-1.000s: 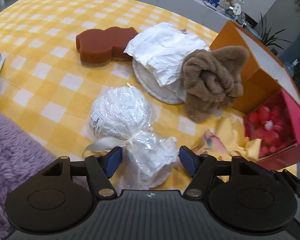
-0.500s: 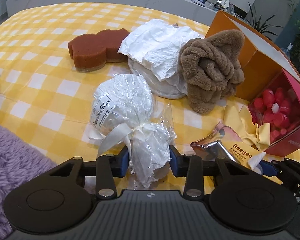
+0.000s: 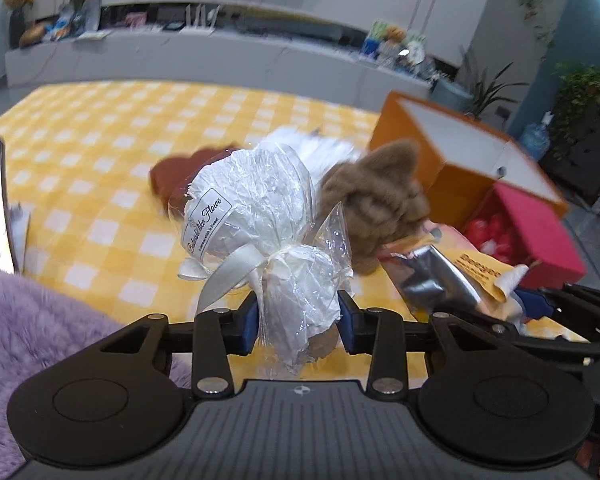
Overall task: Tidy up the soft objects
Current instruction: 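Lift white bag with left tool while right tool carries snack bag to orange box, then lower white bag into orange box with left tool while right tool releases snack bag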
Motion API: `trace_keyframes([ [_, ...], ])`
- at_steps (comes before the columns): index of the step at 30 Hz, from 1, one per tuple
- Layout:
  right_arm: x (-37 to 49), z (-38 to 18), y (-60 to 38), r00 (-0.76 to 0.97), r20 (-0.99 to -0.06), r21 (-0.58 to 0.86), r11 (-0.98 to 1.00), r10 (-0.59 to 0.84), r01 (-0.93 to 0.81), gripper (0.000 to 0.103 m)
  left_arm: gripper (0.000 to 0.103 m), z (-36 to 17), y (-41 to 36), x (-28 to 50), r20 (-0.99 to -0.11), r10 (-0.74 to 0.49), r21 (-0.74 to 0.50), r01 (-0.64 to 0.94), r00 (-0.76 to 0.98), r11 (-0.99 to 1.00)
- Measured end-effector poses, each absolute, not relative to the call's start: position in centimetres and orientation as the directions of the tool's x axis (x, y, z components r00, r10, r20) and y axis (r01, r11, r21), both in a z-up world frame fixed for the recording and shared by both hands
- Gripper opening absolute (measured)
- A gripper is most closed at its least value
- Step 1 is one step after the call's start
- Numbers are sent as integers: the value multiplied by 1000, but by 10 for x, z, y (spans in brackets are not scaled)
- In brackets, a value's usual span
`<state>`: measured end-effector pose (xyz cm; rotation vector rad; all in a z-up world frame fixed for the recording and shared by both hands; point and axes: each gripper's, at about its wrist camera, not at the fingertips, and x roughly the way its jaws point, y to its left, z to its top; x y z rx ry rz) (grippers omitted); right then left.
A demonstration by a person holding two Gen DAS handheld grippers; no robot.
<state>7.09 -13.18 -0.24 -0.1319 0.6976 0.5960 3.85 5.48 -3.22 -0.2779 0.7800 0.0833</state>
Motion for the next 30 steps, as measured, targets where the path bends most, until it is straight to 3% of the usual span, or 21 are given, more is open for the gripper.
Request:
trace_keyframes([
  [13, 120, 87, -189, 714, -566, 67, 886, 412, -459, 52, 44, 47, 18, 97, -589, -265, -303, 96, 763, 948],
  [16, 147, 97, -201, 722, -577, 61, 902, 381, -427, 52, 44, 50, 15, 131, -589, -357, -389, 132, 725, 912],
  [30, 288, 83, -236, 656, -692, 122, 945, 301, -305, 52, 44, 36, -33, 254, -636, -437, -345, 272, 636, 898],
])
